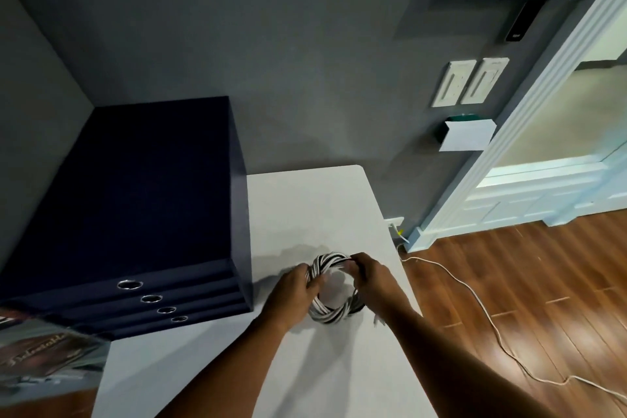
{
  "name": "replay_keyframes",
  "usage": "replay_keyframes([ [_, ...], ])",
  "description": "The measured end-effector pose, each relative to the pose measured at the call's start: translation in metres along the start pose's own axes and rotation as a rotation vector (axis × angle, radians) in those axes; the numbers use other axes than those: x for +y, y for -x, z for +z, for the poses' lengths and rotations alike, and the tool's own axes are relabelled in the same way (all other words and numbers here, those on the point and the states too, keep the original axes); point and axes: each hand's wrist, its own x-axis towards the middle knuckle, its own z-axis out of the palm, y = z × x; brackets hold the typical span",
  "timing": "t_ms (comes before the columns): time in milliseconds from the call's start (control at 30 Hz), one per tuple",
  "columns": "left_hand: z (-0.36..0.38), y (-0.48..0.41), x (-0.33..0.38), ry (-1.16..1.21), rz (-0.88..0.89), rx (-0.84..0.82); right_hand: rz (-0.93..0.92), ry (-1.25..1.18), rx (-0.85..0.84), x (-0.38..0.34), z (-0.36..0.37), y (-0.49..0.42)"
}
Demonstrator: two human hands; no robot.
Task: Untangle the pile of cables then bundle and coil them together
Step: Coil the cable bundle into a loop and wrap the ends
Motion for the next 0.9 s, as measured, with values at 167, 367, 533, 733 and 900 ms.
replay_keyframes([
  [167,0.022,-0.031,-0.009,-0.044,-0.059,0.091,-0.011,0.102,0.056,0.02,0.01,-0.032],
  [367,0.033,-0.046,-0.019,-0.306,0.035,0.236,-0.05,0.445,0.04,0.021,0.007,-0.048],
  [533,0.032,-0.046,-0.026,-0.579,0.135,0.287,-0.07,0.42,0.026,0.028,0.015,-0.047],
  [733,0.031,-0.051,-0.021,-0.745,0.008,0.205,-0.021,0.51,0.051,0.027,0.017,-0.051],
  [900,0.026,-0.051,-0.024,-0.573,-0.007,0.186,0.012,0.519,0.074,0.024,0.017,-0.05],
])
